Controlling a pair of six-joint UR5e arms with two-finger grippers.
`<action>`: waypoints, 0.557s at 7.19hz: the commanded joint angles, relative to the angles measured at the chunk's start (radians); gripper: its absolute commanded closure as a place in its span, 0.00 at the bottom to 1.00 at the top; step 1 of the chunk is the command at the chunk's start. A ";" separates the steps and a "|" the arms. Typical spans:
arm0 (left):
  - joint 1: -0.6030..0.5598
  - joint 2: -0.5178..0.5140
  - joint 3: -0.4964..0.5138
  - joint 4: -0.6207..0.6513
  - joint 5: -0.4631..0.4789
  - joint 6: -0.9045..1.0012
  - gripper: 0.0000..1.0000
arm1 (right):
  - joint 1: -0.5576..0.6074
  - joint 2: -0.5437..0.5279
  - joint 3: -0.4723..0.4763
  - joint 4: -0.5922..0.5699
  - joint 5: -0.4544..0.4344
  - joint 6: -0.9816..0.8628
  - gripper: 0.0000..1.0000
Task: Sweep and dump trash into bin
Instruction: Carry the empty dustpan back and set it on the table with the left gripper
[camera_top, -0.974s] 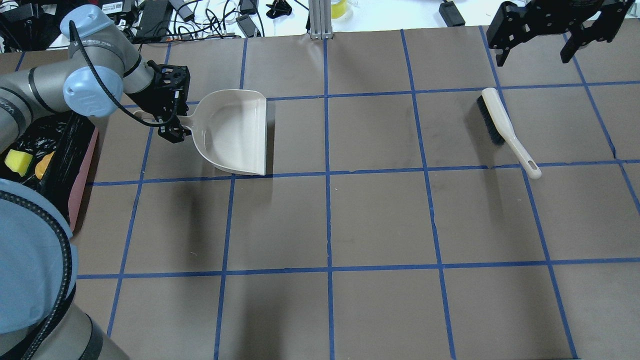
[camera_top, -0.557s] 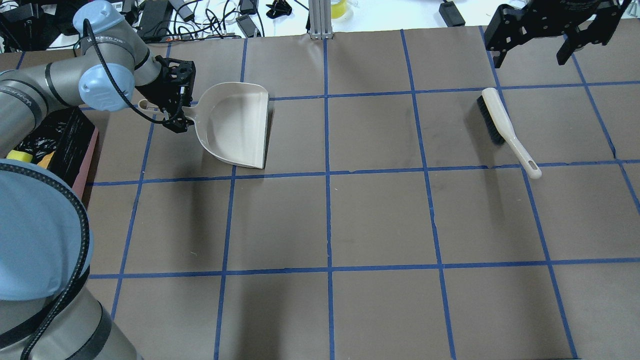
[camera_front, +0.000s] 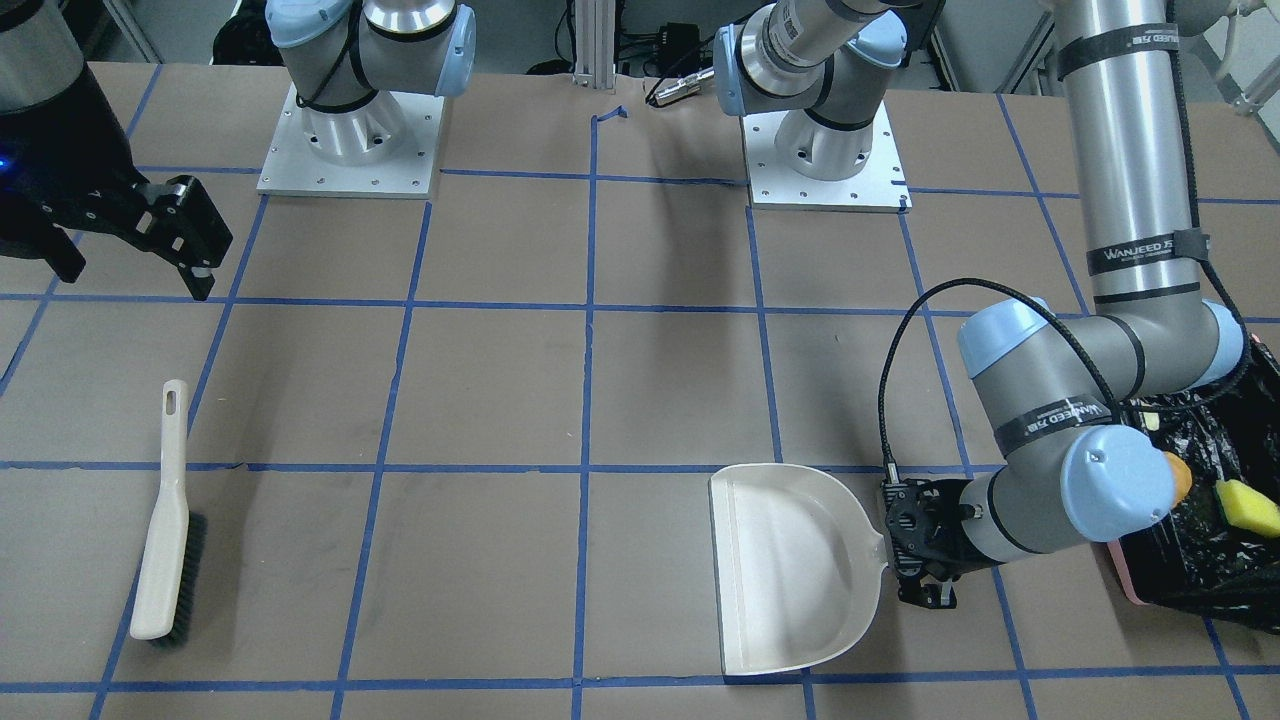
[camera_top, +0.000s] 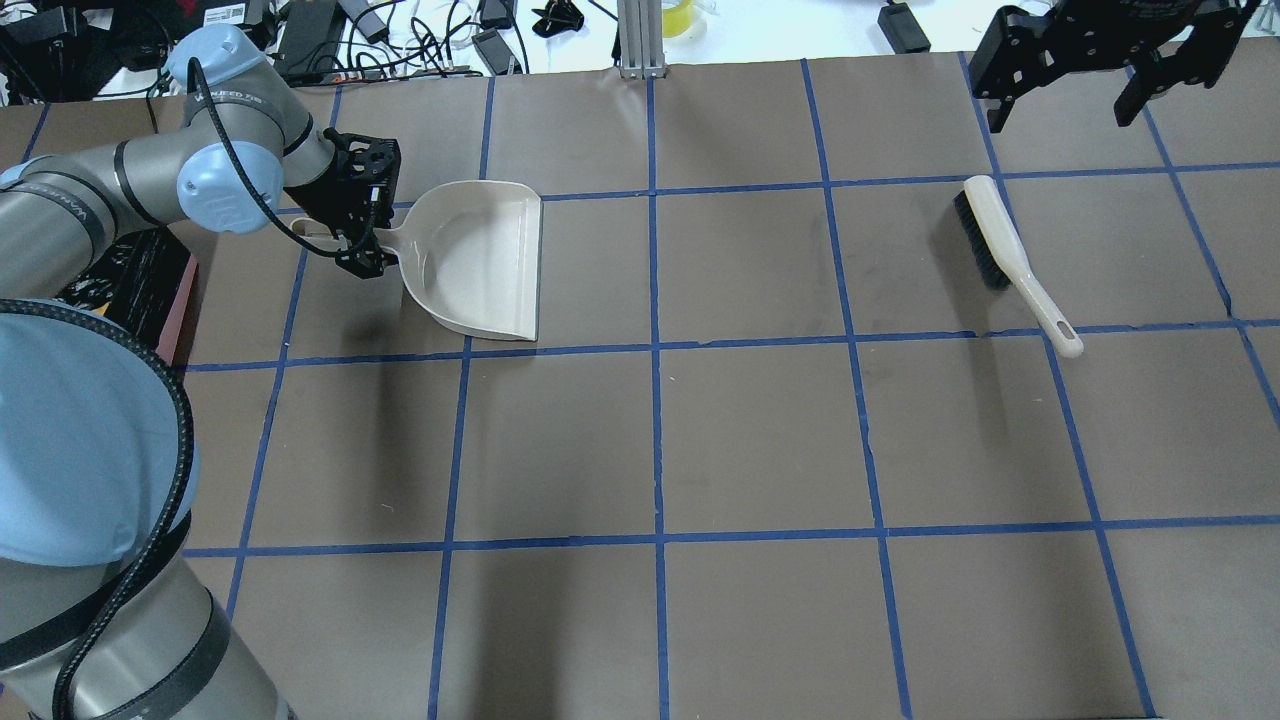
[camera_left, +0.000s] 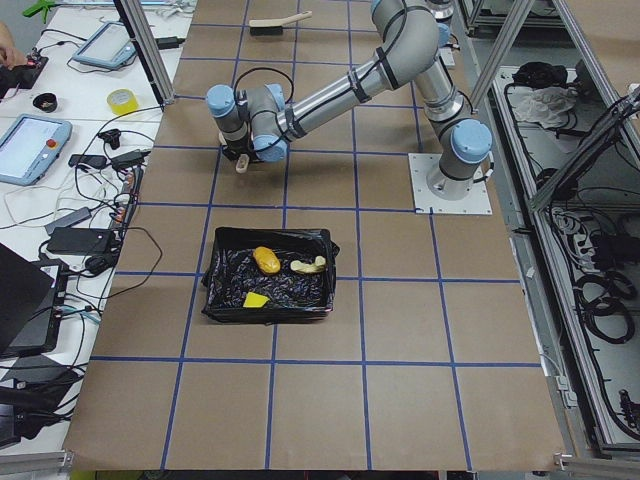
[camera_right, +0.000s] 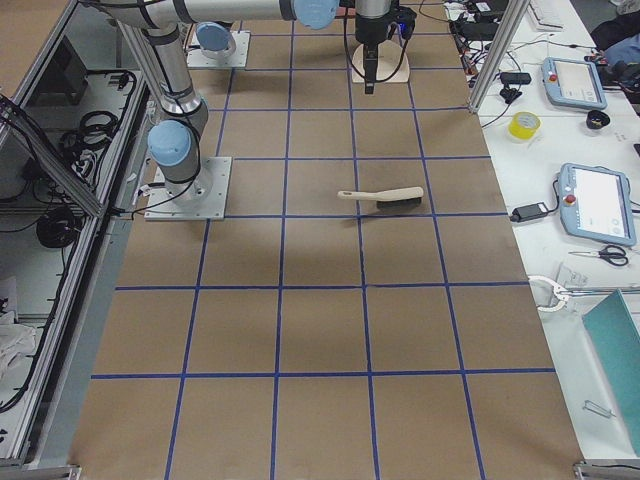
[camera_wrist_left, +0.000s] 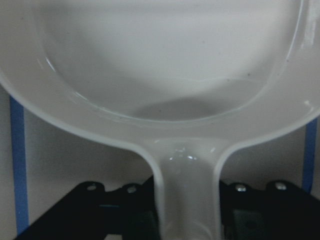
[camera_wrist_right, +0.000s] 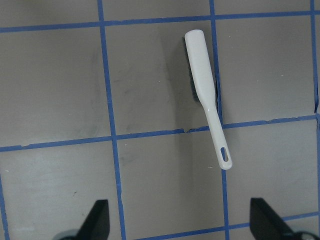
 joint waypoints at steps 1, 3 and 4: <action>0.000 0.011 0.008 0.000 0.000 -0.005 0.43 | 0.002 0.002 0.002 -0.004 -0.002 0.000 0.00; -0.001 0.064 0.036 -0.044 0.009 -0.004 0.43 | 0.002 0.002 0.003 -0.002 -0.004 0.000 0.00; -0.006 0.110 0.040 -0.128 0.001 -0.069 0.43 | 0.002 -0.002 0.003 -0.005 -0.005 0.000 0.00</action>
